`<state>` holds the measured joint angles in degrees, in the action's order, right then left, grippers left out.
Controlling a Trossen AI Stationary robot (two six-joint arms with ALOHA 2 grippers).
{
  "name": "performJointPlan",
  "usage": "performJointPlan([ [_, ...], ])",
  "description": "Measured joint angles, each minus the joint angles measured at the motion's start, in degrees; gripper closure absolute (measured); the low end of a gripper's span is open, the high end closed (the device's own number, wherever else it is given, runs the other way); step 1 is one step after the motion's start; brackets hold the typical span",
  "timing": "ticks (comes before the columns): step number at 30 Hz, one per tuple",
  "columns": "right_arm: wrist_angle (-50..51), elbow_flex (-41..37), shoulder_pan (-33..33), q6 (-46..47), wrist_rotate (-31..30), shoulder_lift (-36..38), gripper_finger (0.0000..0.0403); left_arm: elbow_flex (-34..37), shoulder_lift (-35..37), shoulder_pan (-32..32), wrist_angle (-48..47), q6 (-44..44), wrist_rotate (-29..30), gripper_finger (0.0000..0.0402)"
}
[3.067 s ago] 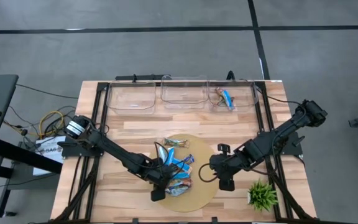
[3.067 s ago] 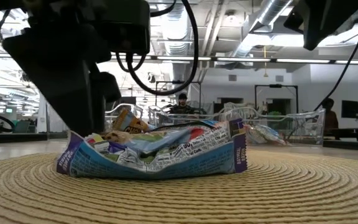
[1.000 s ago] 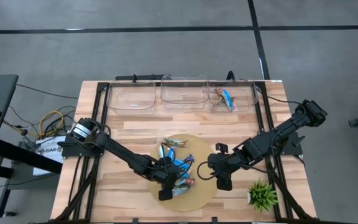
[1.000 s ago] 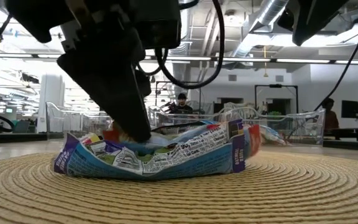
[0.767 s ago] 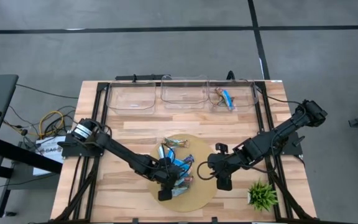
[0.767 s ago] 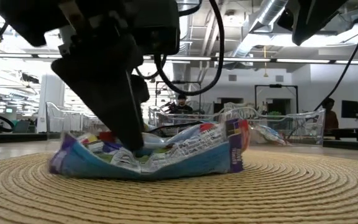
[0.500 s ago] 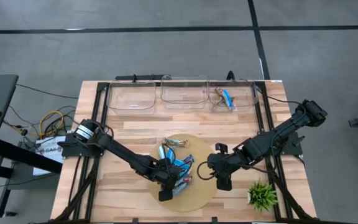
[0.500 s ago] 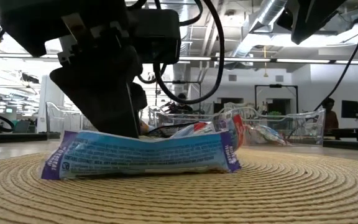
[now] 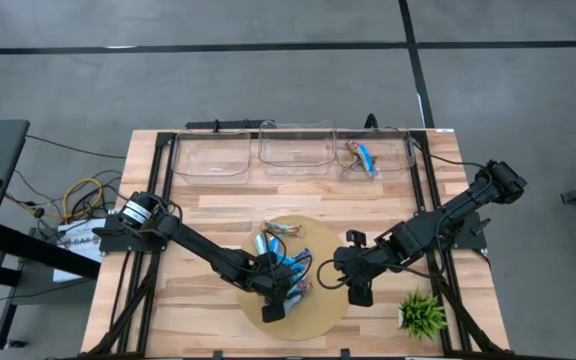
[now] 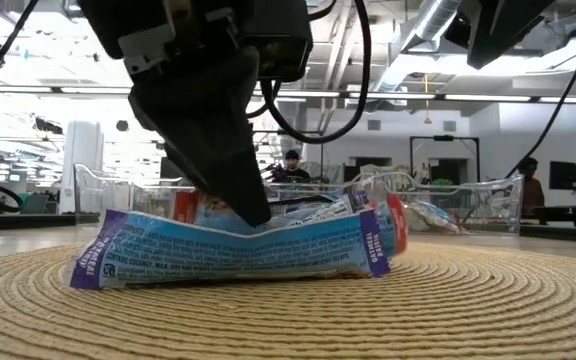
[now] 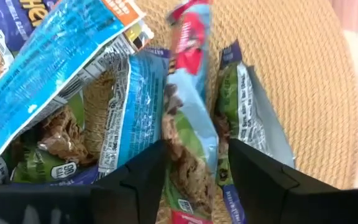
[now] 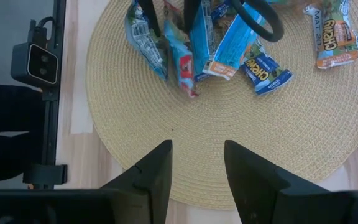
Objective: Pick and place Granola Bars by type
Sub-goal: Put the red granola bar into the right transparent bin
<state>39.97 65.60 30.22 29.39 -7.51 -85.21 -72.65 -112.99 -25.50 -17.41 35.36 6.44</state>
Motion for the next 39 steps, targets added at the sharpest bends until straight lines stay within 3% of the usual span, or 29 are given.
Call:
performJointPlan([
  [13,0.0,0.0,0.0,0.0,0.0,0.0,0.0267,0.0,0.0,0.0,-0.3,-1.0,-1.6,0.0338],
  [32,-4.2,0.0,-0.1,0.7,-0.1,0.0,0.0267,-0.1,0.0,0.0,-2.6,1.4,-1.0,0.0396],
  [39,-7.0,0.0,-2.5,9.8,-0.7,0.0,0.0267,-0.1,0.6,0.0,-3.2,6.5,0.2,0.04],
])
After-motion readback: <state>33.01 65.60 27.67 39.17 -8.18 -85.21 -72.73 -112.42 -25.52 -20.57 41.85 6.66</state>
